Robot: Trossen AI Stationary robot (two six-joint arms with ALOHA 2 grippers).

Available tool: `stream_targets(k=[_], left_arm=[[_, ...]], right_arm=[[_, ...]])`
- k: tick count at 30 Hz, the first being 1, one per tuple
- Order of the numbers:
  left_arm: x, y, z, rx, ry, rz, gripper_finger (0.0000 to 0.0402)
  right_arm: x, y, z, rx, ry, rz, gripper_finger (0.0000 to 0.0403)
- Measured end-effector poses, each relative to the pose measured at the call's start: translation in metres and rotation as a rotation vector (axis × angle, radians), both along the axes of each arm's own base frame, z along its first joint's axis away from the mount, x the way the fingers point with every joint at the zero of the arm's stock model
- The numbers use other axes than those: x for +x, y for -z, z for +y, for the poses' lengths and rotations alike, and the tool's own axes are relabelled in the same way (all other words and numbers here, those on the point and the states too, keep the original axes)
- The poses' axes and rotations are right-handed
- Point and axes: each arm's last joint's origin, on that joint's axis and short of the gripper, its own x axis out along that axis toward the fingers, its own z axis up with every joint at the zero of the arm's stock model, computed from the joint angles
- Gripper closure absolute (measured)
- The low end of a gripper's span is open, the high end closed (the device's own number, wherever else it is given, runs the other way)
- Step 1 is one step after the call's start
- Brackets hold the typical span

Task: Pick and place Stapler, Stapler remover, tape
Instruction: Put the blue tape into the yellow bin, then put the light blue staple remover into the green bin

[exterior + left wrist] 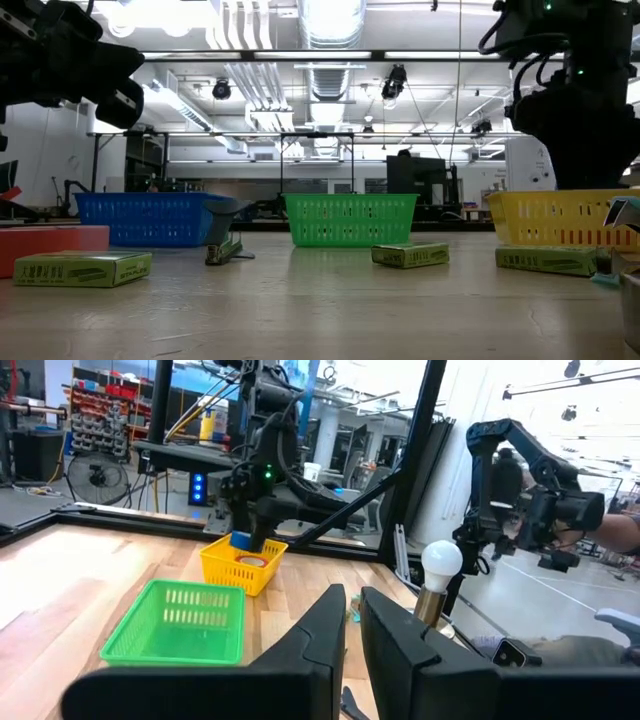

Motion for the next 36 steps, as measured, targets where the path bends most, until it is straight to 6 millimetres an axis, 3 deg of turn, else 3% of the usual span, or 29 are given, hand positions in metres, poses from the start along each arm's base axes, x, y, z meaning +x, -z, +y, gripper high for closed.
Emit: stream_targets(k=[14,27,36], left_arm=[[0.000,0.000,0.000,0.000,0.000,0.001,0.0360],[0.000,0.000,0.000,0.000,0.000,0.003,0.0360],[0.000,0.000,0.000,0.000,0.000,0.002,0.0360]], right_arm=[[0.002,0.009,0.001,0.013,-0.006,-0.055,0.0087],[0.020,-0.025,0.008,0.035,-0.068,-0.177,0.0076],[0.020,-0.038,0.027,0.009,-0.088,-0.209,0.0076]])
